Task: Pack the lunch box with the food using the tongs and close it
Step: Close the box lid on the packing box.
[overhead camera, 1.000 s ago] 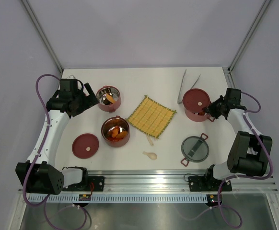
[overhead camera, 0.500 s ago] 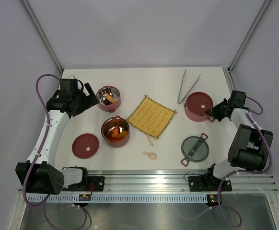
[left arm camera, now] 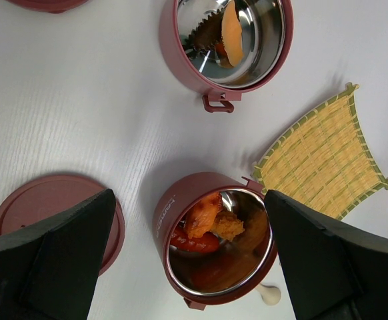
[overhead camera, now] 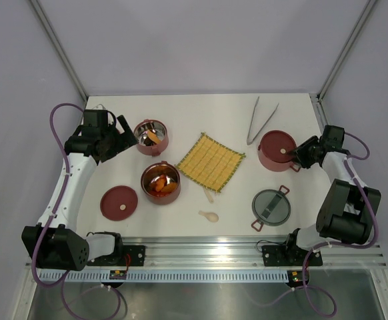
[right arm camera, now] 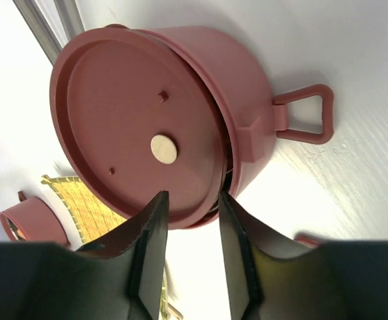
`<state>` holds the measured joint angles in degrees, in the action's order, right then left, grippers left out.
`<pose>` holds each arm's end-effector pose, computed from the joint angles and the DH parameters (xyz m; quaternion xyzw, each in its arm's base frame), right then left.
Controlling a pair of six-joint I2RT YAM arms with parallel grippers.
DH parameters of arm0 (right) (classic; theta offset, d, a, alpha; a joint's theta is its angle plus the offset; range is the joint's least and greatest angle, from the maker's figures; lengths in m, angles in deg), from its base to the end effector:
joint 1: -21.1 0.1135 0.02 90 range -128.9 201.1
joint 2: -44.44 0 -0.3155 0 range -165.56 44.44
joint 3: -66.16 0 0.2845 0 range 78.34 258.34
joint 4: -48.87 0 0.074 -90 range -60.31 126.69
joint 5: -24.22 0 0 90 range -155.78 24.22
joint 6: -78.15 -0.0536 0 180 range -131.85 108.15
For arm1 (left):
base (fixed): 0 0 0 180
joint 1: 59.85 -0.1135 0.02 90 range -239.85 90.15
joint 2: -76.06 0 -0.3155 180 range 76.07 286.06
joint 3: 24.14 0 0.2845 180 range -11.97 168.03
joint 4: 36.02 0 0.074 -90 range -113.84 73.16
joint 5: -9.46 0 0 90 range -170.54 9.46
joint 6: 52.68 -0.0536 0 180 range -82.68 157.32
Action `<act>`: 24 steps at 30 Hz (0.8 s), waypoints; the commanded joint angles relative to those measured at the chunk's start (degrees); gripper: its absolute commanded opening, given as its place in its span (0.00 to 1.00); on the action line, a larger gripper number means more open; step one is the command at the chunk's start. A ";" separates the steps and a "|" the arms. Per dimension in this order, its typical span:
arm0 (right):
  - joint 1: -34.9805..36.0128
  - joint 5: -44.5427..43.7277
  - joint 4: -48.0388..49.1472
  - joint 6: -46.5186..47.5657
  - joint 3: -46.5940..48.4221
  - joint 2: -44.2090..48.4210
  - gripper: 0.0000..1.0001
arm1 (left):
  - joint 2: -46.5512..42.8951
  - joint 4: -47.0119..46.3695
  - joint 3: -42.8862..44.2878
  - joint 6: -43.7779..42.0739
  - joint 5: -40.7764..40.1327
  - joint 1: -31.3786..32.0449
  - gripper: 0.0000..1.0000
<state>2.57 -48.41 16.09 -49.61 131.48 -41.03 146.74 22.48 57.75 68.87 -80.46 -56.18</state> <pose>0.3252 -0.0921 0.2301 0.3998 0.8491 0.1936 0.2859 0.2807 -0.0181 0.3728 -0.2241 0.9040 -0.1108 0.3469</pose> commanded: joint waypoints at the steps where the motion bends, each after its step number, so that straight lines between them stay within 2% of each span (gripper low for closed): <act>1: -0.28 -3.48 -3.73 2.77 3.27 4.70 0.44 | -0.10 -2.82 -0.45 0.53 1.68 -0.32 0.99; 3: -0.28 -3.92 -4.18 4.00 3.81 5.57 0.53 | -0.01 -2.99 -0.45 0.53 1.86 -0.32 0.99; 5: -0.28 -4.44 -5.50 4.97 5.21 5.93 0.56 | -0.01 -3.08 -0.45 0.62 2.03 -0.32 0.99; 7: -0.20 -4.80 -6.12 5.59 6.52 6.19 0.55 | -0.10 -3.08 -0.45 0.71 2.21 -0.32 0.99; 9: 0.06 -4.53 -6.21 6.47 7.32 6.37 0.49 | -0.19 -3.08 -0.54 0.62 2.30 -0.23 0.99; 11: 1.90 -5.58 -7.08 7.87 9.51 6.02 0.41 | -0.10 -3.17 -0.54 0.79 2.56 -0.32 0.99; 14: 7.42 -9.79 -9.36 10.76 14.25 2.87 0.36 | -0.19 -3.17 -0.63 0.97 3.00 -0.23 0.99; 19: 14.12 -19.10 -13.76 14.11 24.01 -4.43 0.40 | -0.54 -2.91 -0.63 1.14 3.35 -0.32 0.99; 24: 16.32 -20.27 -17.27 17.10 31.21 -14.18 0.48 | -1.24 -2.56 -0.63 0.97 2.91 -0.32 0.99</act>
<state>18.77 -64.89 3.40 -35.93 158.89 -50.91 146.74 21.94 56.96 69.57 -78.71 -56.18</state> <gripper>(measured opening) 0.466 0.988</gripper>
